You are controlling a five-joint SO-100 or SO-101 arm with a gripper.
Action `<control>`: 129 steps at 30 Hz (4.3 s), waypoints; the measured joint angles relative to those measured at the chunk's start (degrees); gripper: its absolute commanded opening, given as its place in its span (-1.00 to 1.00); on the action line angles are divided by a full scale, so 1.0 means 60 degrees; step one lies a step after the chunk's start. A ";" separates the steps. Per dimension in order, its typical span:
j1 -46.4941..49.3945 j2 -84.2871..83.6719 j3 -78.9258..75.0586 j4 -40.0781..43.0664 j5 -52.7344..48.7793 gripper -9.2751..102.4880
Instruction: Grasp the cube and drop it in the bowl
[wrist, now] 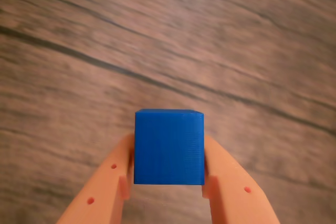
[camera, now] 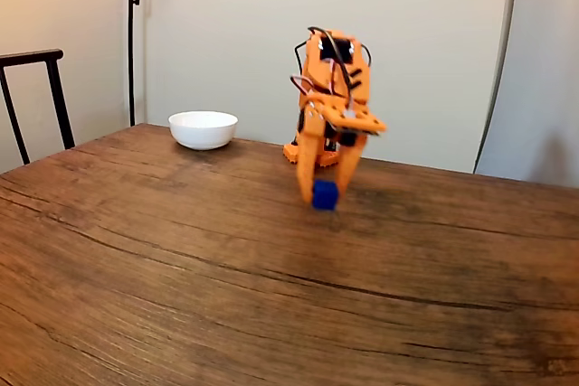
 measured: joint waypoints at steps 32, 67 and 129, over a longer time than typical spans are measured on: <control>0.4644 0.8350 0.2227 0.5991 0.3193 -0.72; 1.3359 1.3140 0.8994 0.3018 0.3940 -0.72; 1.0269 1.0928 0.9917 0.0952 0.3677 -0.80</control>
